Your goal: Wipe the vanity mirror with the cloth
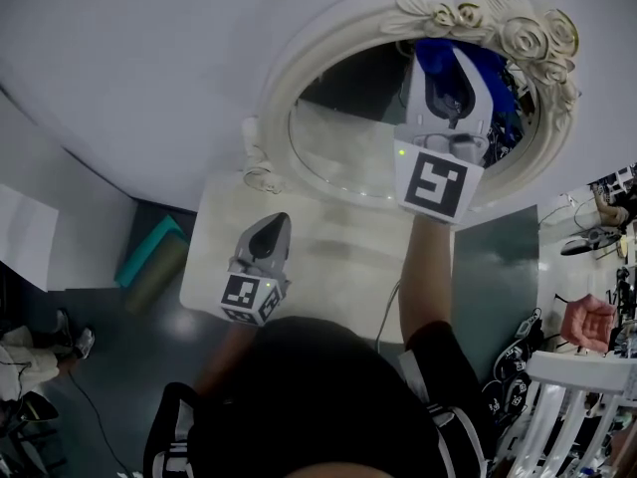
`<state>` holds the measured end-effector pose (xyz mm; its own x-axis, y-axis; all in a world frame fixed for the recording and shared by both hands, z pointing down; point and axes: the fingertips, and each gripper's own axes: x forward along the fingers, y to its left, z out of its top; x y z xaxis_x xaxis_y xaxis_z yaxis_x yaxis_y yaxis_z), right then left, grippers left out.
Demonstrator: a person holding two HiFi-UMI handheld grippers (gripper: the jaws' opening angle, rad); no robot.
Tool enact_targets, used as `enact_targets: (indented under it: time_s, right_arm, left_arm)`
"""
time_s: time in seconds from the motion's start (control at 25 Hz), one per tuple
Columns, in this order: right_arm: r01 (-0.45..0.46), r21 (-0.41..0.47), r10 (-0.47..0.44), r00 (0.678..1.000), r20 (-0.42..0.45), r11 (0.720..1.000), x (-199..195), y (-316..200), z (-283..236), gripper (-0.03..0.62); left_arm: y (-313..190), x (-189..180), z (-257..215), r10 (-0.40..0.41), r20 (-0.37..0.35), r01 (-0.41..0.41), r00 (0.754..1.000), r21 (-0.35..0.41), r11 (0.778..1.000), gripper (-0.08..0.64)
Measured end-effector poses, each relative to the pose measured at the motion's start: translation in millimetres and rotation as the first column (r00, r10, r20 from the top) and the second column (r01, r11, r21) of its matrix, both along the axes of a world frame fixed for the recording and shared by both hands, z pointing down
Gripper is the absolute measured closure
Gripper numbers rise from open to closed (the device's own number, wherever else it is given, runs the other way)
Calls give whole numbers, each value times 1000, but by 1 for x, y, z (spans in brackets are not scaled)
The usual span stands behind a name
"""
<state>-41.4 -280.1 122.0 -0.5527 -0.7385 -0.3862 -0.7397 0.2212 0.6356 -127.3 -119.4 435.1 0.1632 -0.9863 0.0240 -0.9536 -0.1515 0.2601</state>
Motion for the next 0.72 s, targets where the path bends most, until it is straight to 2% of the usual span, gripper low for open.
enact_targets:
  time_s: [0.12,0.36,0.52,0.72]
  right_arm:
    - [1,-14,-3,994,-113,1000,-24,4,24,503]
    - [82,28,-74,970,-231,996,-73,17,73,503]
    - [126,-9,-122,934,-335,992,-96,24,120,505]
    - [166,-73,-180,873,-453,984,-118,29,202,506]
  left_arm:
    - [1,-2,-1,-13,1,13,1000,0,1000,551]
    - [8,-14,6,-58,0,58,998,-16,998,551]
    - [15,-23,14,-90,2,90,996,-38,995,551]
    - [21,-32,19,-118,10,119,993,-52,992,551]
